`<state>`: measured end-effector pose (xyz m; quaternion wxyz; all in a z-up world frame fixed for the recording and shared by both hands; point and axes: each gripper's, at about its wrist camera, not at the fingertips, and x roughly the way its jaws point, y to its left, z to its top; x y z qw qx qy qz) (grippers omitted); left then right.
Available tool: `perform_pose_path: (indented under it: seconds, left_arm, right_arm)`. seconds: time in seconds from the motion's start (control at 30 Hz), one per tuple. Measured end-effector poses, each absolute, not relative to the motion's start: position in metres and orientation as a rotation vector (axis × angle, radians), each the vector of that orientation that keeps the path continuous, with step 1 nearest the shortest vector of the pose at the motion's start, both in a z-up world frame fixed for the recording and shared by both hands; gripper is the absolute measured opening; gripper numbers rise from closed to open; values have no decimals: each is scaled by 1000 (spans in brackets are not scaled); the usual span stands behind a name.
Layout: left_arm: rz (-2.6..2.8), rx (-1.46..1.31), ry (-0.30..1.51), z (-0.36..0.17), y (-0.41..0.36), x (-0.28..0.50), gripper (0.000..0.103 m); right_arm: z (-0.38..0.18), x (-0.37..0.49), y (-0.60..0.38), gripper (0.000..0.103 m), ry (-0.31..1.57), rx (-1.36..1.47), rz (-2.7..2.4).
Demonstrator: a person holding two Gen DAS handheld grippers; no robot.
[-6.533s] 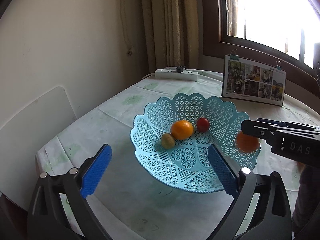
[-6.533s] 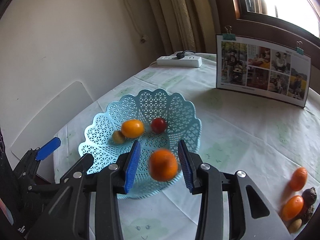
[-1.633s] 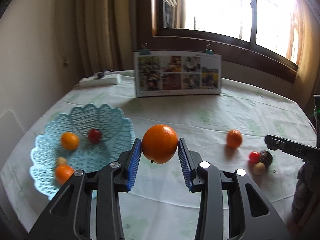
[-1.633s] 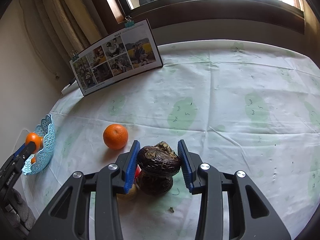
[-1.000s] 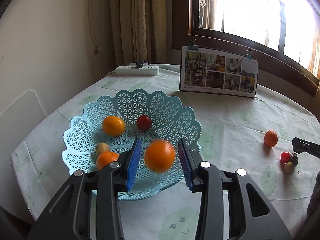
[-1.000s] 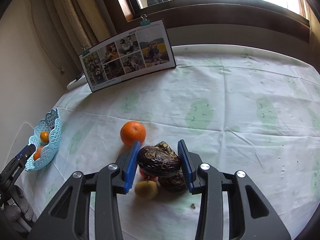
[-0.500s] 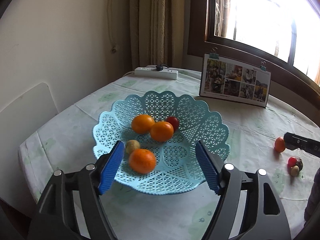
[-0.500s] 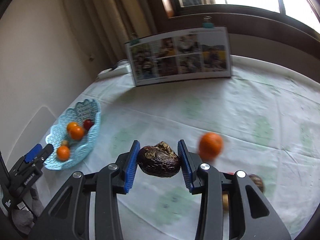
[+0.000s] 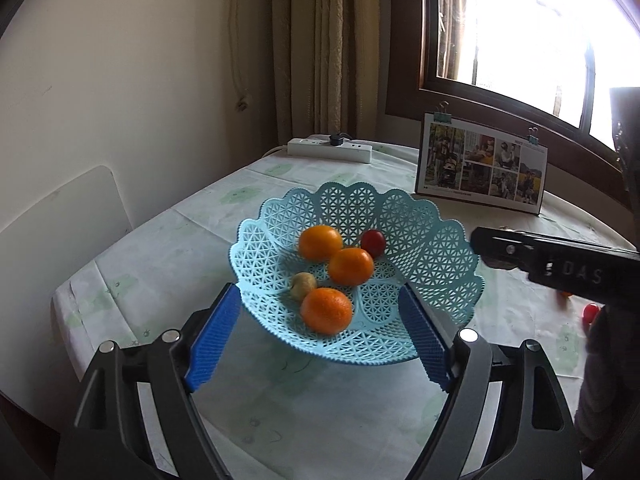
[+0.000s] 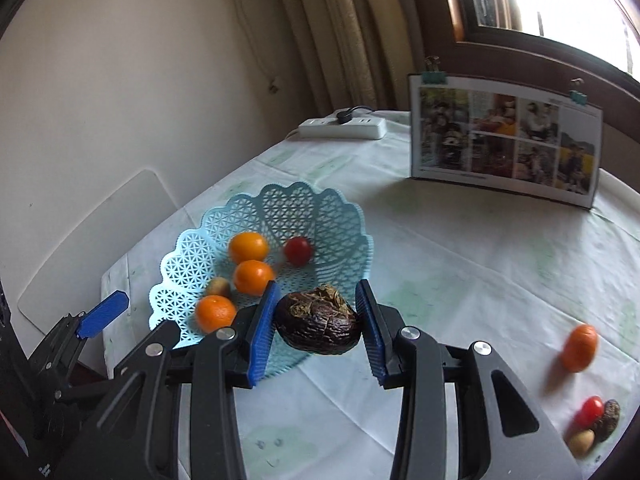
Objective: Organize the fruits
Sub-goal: 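Lower the held passion fruit into the basket and open the right tool, then move both open tools back toward the remaining fruits on the table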
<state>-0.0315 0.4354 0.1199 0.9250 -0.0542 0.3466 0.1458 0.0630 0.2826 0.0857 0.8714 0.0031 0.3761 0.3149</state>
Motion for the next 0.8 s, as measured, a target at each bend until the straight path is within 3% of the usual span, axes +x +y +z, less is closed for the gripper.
perform_pose_path:
  seconds: [0.67, 0.8]
  left_arm:
    - [329, -124, 715, 119, 442, -33, 88]
    - [326, -99, 701, 123, 431, -31, 97]
  right_arm:
    - [82, 67, 277, 42, 808, 58, 636]
    - [81, 66, 262, 48, 804, 74, 615]
